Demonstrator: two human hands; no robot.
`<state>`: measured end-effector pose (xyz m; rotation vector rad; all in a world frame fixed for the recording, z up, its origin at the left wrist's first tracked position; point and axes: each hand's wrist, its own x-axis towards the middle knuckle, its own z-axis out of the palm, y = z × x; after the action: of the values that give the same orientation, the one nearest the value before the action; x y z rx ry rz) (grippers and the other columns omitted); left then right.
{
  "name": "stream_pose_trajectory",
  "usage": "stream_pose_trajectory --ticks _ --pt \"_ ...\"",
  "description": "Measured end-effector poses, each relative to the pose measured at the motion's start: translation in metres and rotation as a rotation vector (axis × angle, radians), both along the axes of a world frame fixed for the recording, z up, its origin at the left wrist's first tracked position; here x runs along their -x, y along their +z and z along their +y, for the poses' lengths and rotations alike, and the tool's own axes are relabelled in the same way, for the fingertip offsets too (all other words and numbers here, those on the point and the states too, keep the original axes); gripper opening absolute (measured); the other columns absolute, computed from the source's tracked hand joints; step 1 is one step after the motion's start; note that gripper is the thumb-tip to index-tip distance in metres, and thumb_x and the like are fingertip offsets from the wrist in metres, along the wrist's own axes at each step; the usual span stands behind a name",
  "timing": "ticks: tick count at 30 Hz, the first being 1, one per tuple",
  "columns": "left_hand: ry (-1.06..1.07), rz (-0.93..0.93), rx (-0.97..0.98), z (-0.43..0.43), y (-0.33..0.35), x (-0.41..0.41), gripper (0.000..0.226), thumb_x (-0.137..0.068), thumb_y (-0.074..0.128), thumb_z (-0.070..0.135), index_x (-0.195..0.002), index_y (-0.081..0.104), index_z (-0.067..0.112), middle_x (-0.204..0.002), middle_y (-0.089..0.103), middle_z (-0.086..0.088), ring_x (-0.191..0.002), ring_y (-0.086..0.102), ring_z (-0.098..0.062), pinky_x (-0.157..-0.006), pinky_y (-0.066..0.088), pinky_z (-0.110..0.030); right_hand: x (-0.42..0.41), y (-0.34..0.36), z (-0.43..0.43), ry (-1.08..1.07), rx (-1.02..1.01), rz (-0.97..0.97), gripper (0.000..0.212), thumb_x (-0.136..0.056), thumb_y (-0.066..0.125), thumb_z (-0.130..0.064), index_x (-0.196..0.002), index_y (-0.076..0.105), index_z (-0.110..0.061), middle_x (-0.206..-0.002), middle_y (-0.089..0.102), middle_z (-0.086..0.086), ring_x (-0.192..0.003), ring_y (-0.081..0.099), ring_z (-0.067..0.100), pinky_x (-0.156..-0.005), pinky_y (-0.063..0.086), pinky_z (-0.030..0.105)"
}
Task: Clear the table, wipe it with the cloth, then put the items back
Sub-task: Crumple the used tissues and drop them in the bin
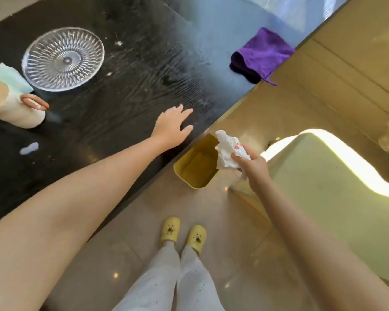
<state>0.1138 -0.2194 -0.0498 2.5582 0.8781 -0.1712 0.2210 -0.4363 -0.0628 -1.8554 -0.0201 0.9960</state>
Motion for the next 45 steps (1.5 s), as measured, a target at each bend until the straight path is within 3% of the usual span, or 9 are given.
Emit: stream_pose_trajectory --ticks 3,6,10,15,18,23,32,37,45 --pt "-0.129 0.191 -0.185 0.005 -0.042 0.012 0.062 -0.097 0.027 0.052 -0.151 0.013 0.026 -0.161 0.007 -0.006 -0.148 0.004 -0.027 -0.117 0.006 -0.055 0.001 -0.049 0.010 -0.002 0.104 0.053 0.030 -0.083 0.062 -0.015 -0.111 0.060 -0.026 -0.094 0.064 -0.007 -0.086 0.061 0.013 -0.088 0.053 0.039" --pt "-0.122 0.099 -0.306 0.002 -0.061 0.022 0.062 -0.096 0.019 0.054 -0.151 0.012 0.025 -0.161 0.007 -0.006 -0.149 0.003 -0.026 -0.117 0.003 -0.055 -0.001 -0.096 0.035 -0.005 0.225 0.083 0.045 -0.080 0.067 -0.020 -0.124 0.058 -0.024 -0.114 0.061 -0.003 -0.101 0.060 0.020 -0.080 0.055 0.031" --pt "-0.127 0.051 -0.308 0.000 -0.065 0.022 0.063 -0.095 0.015 0.054 -0.151 0.013 0.025 -0.161 0.008 -0.006 -0.149 0.005 -0.026 -0.117 0.002 -0.054 -0.004 -0.152 0.066 -0.089 0.271 0.172 0.040 -0.088 0.060 -0.017 -0.127 0.056 -0.020 -0.114 0.061 -0.002 -0.098 0.057 0.016 -0.067 0.051 0.018" --pt "-0.115 0.022 -0.344 0.001 -0.068 0.022 0.064 -0.094 0.014 0.053 -0.151 0.013 0.025 -0.161 0.009 -0.006 -0.149 0.005 -0.026 -0.117 0.002 -0.054 0.001 -0.213 0.084 -0.030 0.356 0.115 0.053 -0.087 0.061 -0.016 -0.137 0.046 -0.021 -0.132 0.054 -0.001 -0.115 0.053 0.021 -0.089 0.051 0.028" --pt "-0.107 0.013 -0.355 0.001 -0.069 0.021 0.064 -0.094 0.015 0.053 -0.151 0.013 0.025 -0.161 0.009 -0.006 -0.149 0.005 -0.027 -0.118 0.003 -0.054 0.002 -0.233 0.085 -0.003 0.352 0.130 0.046 -0.085 0.060 -0.017 -0.130 0.050 -0.019 -0.122 0.057 -0.001 -0.109 0.056 0.021 -0.089 0.048 0.029" --pt "-0.107 -0.023 -0.363 0.001 -0.070 0.020 0.063 -0.095 0.019 0.051 -0.151 0.018 0.023 -0.160 0.014 -0.008 -0.148 0.010 -0.028 -0.117 0.006 -0.055 -0.004 -0.264 0.085 0.105 0.382 0.065 0.048 -0.064 0.061 -0.034 -0.111 0.057 -0.023 -0.107 0.066 0.004 -0.098 0.064 0.025 -0.090 0.053 0.046" --pt "-0.110 -0.037 -0.370 0.000 -0.072 0.021 0.062 -0.095 0.022 0.050 -0.150 0.022 0.021 -0.159 0.018 -0.009 -0.147 0.014 -0.028 -0.117 0.011 -0.058 -0.008 -0.292 0.112 0.093 0.617 0.024 0.062 -0.081 0.065 -0.035 -0.137 0.038 -0.030 -0.133 0.049 0.007 -0.111 0.053 0.030 -0.092 0.053 0.043" --pt "-0.108 -0.047 -0.371 0.000 -0.073 0.022 0.062 -0.095 0.023 0.050 -0.150 0.023 0.021 -0.159 0.019 -0.009 -0.147 0.014 -0.028 -0.117 0.011 -0.056 -0.010 -0.292 0.114 0.132 0.668 0.098 0.083 -0.079 0.060 -0.052 -0.146 0.021 -0.022 -0.147 0.034 0.012 -0.128 0.043 0.037 -0.102 0.044 0.051" --pt "-0.107 -0.043 -0.369 -0.001 -0.072 0.022 0.062 -0.095 0.023 0.051 -0.150 0.023 0.022 -0.159 0.020 -0.008 -0.147 0.015 -0.028 -0.117 0.011 -0.056 -0.013 -0.281 0.109 0.337 0.609 0.154 0.086 -0.078 0.061 -0.056 -0.145 0.022 -0.020 -0.147 0.035 0.009 -0.127 0.045 0.036 -0.101 0.046 0.049"
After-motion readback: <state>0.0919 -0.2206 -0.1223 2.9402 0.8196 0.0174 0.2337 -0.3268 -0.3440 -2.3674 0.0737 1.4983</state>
